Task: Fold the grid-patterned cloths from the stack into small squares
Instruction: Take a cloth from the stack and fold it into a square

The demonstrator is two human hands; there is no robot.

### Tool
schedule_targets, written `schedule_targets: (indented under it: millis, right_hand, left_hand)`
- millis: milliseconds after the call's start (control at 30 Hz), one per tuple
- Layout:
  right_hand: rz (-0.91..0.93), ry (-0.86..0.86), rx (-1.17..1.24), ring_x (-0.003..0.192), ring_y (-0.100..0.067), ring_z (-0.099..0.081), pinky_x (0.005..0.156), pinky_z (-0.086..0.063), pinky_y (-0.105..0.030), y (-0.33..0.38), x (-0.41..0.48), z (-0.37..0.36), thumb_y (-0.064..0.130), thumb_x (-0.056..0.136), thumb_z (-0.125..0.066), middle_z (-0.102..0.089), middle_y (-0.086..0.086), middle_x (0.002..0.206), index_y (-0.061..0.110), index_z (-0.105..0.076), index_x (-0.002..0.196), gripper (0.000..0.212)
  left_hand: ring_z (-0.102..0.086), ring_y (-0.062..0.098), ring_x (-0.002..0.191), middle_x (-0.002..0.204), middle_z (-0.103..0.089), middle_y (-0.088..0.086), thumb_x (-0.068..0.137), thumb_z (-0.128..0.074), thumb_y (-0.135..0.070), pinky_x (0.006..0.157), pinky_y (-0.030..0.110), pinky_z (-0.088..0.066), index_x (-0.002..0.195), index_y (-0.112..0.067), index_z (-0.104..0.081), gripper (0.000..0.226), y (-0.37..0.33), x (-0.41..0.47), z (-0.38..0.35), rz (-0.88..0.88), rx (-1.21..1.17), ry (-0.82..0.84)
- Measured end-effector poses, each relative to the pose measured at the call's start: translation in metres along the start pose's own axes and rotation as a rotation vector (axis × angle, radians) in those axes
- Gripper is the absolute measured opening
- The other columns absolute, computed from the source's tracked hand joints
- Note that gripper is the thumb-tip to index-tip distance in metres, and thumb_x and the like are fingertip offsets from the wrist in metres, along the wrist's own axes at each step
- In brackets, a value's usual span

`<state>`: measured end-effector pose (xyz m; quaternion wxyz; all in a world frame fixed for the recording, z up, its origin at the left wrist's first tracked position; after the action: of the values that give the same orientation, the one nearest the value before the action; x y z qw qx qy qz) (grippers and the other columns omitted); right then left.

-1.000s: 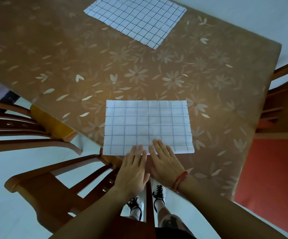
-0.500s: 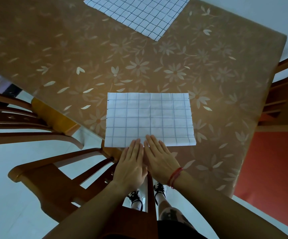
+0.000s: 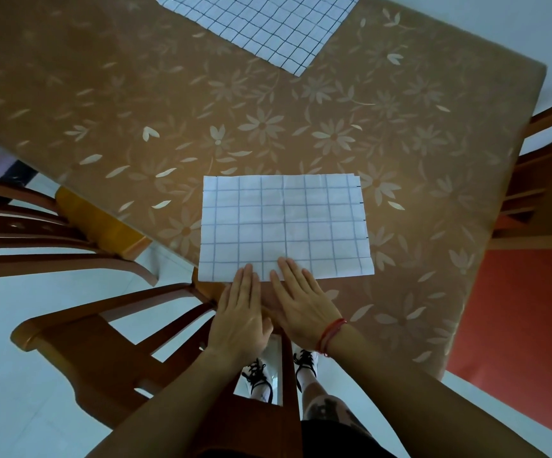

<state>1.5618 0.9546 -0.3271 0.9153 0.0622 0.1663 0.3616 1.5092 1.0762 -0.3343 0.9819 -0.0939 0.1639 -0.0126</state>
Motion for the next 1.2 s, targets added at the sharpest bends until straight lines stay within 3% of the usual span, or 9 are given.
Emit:
schedule_targets:
  millis: [233, 400, 633, 733, 833, 967, 1067, 1100, 1200]
  right_hand:
    - [-0.118, 0.019, -0.004, 0.146, -0.034, -0.003, 0.118, -0.015, -0.047, -0.031, -0.025, 0.003, 0.057, 0.098, -0.015, -0.004, -0.022, 0.157, 0.005, -0.019, 0.150, 0.073]
    - [-0.259, 0.025, 0.031, 0.144, -0.031, 0.007, 0.119, -0.012, -0.046, -0.074, -0.050, 0.007, 0.050, 0.098, -0.023, 0.002, -0.021, 0.157, 0.004, -0.011, 0.150, 0.071]
    - [-0.411, 0.082, 0.044, 0.147, -0.030, 0.008, 0.117, 0.000, -0.039, -0.103, -0.068, 0.009, 0.058, 0.092, -0.016, 0.009, -0.018, 0.158, 0.001, -0.003, 0.150, 0.083]
    - [-0.428, 0.043, 0.107, 0.146, -0.036, -0.009, 0.117, -0.019, -0.046, -0.101, -0.063, 0.020, 0.050, 0.093, -0.035, -0.007, -0.020, 0.157, 0.003, -0.017, 0.150, 0.076]
    - [-0.562, -0.164, 0.281, 0.119, -0.036, -0.045, 0.094, -0.046, -0.045, -0.115, -0.056, 0.040, 0.030, 0.085, -0.055, -0.046, -0.020, 0.132, 0.007, -0.045, 0.136, 0.057]
    - [-0.931, -0.249, 0.647, 0.097, -0.033, -0.057, 0.077, -0.045, -0.031, -0.135, -0.055, 0.069, 0.018, 0.084, -0.054, -0.064, -0.018, 0.103, 0.014, -0.063, 0.110, 0.028]
    - [-1.142, -0.105, 0.922, 0.116, -0.042, -0.053, 0.096, -0.044, -0.040, -0.145, -0.059, 0.070, 0.007, 0.088, -0.052, -0.059, -0.028, 0.120, -0.005, -0.060, 0.096, 0.016]
    - [-1.150, -0.111, 0.930, 0.115, -0.041, -0.055, 0.095, -0.044, -0.040, -0.148, -0.055, 0.072, 0.012, 0.085, -0.055, -0.060, -0.026, 0.117, -0.002, -0.058, 0.089, 0.015]
    - [-1.131, -0.196, 0.998, 0.077, -0.030, -0.064, 0.066, -0.054, -0.034, -0.155, -0.038, 0.075, 0.034, 0.072, -0.058, -0.067, -0.011, 0.091, 0.015, -0.056, 0.090, 0.026]
  left_hand:
    - [0.019, 0.033, 0.145, 0.158, 0.018, 0.018, 0.090, -0.039, -0.048, 0.115, 0.045, 0.000, 0.153, -0.010, 0.007, 0.087, 0.026, -0.012, 0.003, 0.116, -0.062, 0.045]
    - [0.021, 0.035, 0.144, 0.155, 0.030, 0.017, 0.094, -0.047, -0.046, 0.116, 0.048, -0.012, 0.153, -0.015, 0.011, 0.088, 0.035, -0.015, 0.005, 0.200, -0.205, 0.090]
    - [0.016, 0.032, 0.146, 0.158, 0.017, 0.020, 0.095, -0.048, -0.041, 0.119, 0.047, -0.014, 0.153, -0.002, -0.002, 0.084, 0.040, -0.015, 0.013, 0.214, -0.205, 0.043]
    - [0.008, 0.034, 0.147, 0.160, 0.004, 0.021, 0.093, -0.051, -0.038, 0.116, 0.049, -0.017, 0.152, -0.003, -0.015, 0.077, 0.036, -0.007, 0.021, 0.175, -0.156, -0.019]
    - [-0.007, 0.039, 0.147, 0.159, -0.012, 0.022, 0.091, -0.054, -0.035, 0.112, 0.051, -0.020, 0.148, -0.008, -0.031, 0.067, 0.024, 0.006, 0.031, 0.054, -0.114, -0.083]
    - [-0.021, 0.041, 0.143, 0.155, -0.026, 0.021, 0.090, -0.061, -0.029, 0.108, 0.057, -0.033, 0.143, -0.011, -0.043, 0.059, 0.007, 0.021, 0.031, -0.083, -0.101, -0.064]
    - [-0.018, 0.040, 0.145, 0.156, -0.024, 0.019, 0.091, -0.060, -0.030, 0.111, 0.055, -0.031, 0.145, -0.012, -0.040, 0.060, 0.004, 0.023, 0.025, -0.106, -0.116, -0.027]
    - [-0.016, 0.039, 0.145, 0.157, -0.023, 0.019, 0.091, -0.059, -0.030, 0.112, 0.054, -0.029, 0.146, -0.012, -0.038, 0.061, 0.004, 0.023, 0.024, -0.103, -0.119, -0.025]
    - [-0.010, 0.036, 0.147, 0.159, -0.018, 0.017, 0.093, -0.057, -0.029, 0.113, 0.052, -0.024, 0.148, -0.013, -0.034, 0.063, 0.003, 0.022, 0.023, -0.099, -0.131, -0.029]
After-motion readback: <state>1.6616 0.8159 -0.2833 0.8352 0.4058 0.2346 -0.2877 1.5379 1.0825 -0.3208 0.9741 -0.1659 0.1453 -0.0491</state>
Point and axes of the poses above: each hand's wrist, its own x-axis towards the middle knuckle, its own z-axis out of the back of the hand, y = z × x, the point moved 5 cm from there along x, towards the middle knuckle
